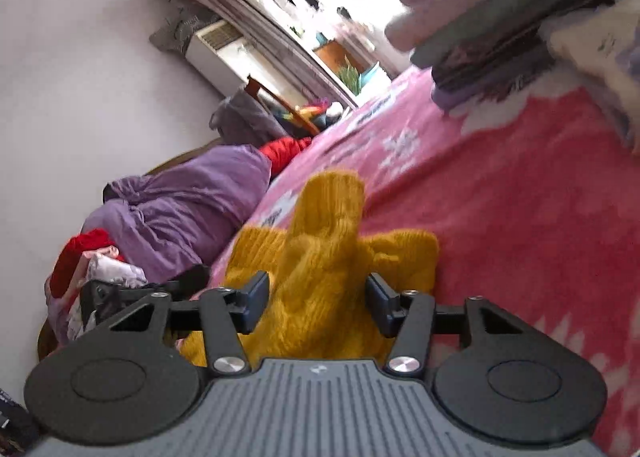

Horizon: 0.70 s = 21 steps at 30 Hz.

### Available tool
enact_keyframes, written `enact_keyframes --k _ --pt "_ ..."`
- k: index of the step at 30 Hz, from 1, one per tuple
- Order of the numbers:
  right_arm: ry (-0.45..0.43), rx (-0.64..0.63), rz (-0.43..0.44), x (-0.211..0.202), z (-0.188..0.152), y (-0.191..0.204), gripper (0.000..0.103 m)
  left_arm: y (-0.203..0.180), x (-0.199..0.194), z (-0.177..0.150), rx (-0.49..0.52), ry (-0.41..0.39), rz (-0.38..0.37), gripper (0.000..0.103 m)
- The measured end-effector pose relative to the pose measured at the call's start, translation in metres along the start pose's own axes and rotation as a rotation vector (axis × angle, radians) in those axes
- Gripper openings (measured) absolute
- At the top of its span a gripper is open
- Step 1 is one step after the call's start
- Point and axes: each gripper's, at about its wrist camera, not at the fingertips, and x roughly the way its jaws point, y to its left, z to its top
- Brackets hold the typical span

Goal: Fold clothes

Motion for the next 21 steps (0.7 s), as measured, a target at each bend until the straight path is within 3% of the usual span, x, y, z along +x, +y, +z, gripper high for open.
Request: enact_keyframes --k 3,5,10,12,13,14,19,21 --pt "-0.038 -0.027 -0.044 -0.008 0.004 0.007 0.059 0.002 -0.017 0.004 -0.023 -0.061 0.031 0.081" --pt "-0.053 -0.054 -0.087 -0.01 0.006 0.01 0.073 0.007 -0.022 0.003 -0.039 -0.082 0.08 0.082" --pt "-0.03 -0.038 -0.193 0.004 0.004 0.004 0.08 0.016 0.002 -0.008 -0.109 -0.017 0.174 0.083" --pt "-0.008 0.013 -0.172 0.01 0.001 -0.006 0.081 0.023 0.011 -0.014 -0.147 -0.013 0.173 0.085" --pt "0.003 0.044 -0.155 0.013 -0.001 -0.012 0.077 0.025 0.013 -0.015 -0.148 -0.015 0.17 0.085" --pt "0.016 0.084 -0.115 0.016 -0.003 -0.019 0.063 0.025 0.016 -0.015 -0.145 -0.007 0.163 0.079" --pt "0.011 0.29 0.016 0.016 -0.005 -0.055 0.043 0.039 0.017 -0.016 -0.218 -0.002 0.087 0.056" --pt "-0.002 0.358 0.043 0.014 -0.009 -0.067 0.04 0.045 0.013 -0.016 -0.267 -0.008 0.058 0.052"
